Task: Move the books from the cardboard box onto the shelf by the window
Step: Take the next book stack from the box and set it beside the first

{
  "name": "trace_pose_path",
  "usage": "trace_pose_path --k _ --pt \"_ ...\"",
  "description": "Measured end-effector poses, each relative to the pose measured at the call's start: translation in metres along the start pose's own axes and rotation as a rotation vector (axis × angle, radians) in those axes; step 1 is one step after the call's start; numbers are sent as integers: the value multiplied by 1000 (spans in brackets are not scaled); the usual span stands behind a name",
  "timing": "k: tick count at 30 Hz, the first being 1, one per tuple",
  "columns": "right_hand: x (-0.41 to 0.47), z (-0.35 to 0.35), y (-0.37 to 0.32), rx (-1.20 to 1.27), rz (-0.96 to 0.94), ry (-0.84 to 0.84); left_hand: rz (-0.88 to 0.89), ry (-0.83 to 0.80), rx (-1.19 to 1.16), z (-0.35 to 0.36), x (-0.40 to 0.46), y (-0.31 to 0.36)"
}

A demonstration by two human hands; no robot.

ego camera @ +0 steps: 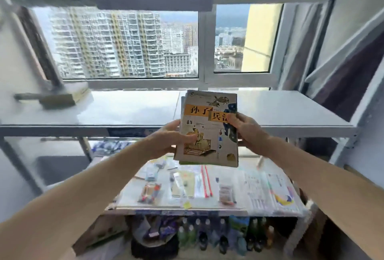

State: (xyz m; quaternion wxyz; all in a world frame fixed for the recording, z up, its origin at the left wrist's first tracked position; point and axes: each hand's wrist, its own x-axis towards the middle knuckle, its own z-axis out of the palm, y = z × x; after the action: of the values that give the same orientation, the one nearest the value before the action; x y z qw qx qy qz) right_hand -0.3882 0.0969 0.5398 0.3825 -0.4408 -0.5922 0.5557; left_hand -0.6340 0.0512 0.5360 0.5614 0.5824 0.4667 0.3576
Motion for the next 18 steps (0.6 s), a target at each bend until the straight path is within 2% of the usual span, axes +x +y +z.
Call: trace_pose_path --k 4,8,18 --pt "62 82 -22 21 -66 -61 14 124 -24 -92 -18 3" --pt "121 152 -41 -41 -186 -112 42 153 -39 -175 -23 -1" --pt "281 276 -71 -90 -355 -306 104 320 15 -354 9 -8"
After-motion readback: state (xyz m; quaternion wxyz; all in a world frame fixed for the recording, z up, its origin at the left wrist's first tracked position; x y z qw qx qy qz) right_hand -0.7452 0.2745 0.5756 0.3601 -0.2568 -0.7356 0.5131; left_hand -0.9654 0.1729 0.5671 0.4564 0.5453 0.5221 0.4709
